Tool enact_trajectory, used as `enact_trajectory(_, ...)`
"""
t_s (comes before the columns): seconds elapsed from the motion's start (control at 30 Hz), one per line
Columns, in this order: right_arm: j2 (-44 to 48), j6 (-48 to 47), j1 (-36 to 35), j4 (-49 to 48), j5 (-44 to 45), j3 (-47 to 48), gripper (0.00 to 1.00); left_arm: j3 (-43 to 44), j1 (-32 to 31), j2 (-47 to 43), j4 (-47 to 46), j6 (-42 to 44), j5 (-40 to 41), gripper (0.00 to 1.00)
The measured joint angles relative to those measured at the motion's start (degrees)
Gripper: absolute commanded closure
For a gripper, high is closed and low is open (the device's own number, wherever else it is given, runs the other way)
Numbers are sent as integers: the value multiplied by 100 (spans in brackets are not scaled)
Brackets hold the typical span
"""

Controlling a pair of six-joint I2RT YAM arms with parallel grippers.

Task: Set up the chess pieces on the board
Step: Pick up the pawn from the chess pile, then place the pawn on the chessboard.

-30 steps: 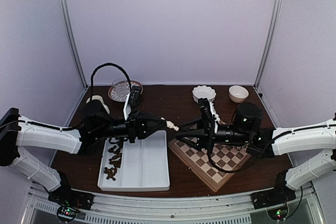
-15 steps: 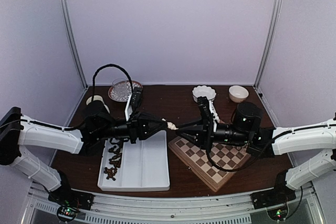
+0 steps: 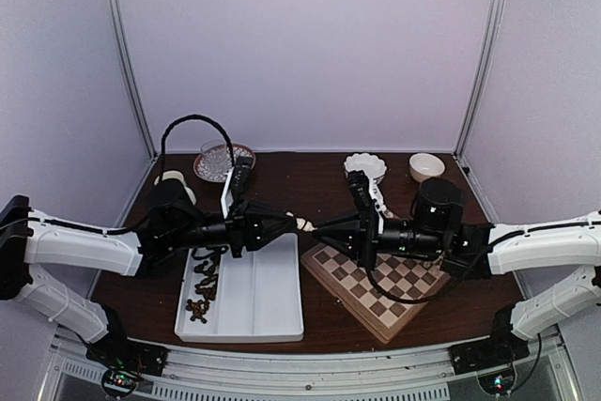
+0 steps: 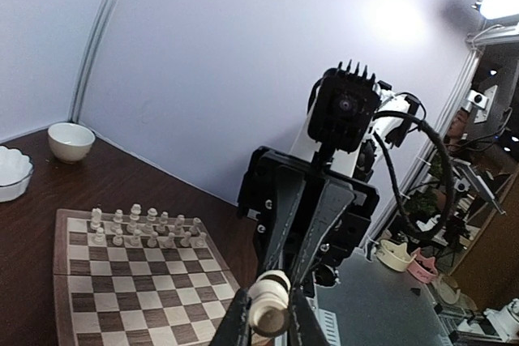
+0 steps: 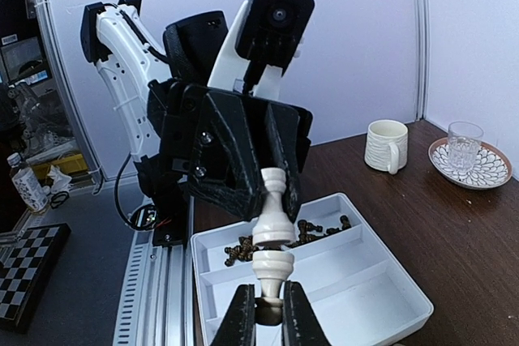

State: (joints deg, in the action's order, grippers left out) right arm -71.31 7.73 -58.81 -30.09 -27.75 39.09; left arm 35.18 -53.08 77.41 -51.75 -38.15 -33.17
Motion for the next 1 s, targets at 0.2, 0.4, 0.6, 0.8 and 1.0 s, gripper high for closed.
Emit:
enact_trajectory(0.2,4,-203,0,1342,424,761,100,-177,0,-1051,1141,911,1091,100)
enact_trajectory(0.4,-186,-442,44,3694,796,2444,100,-468,0,-1668,1980,1851,2317,100)
enact_trajectory(0.6,-837,-455,422,6223,896,3869,98,-584,0,-1567,2610,2365,2868,100)
enact_trajectory(0.8,-1659,-487,682,7958,1502,4052,93,-579,0,-1528,2837,2555,2973,100)
enact_trajectory(1.0,-2393,-549,721,8830,1847,4312,95,-577,0,-1539,2981,2610,2990,100)
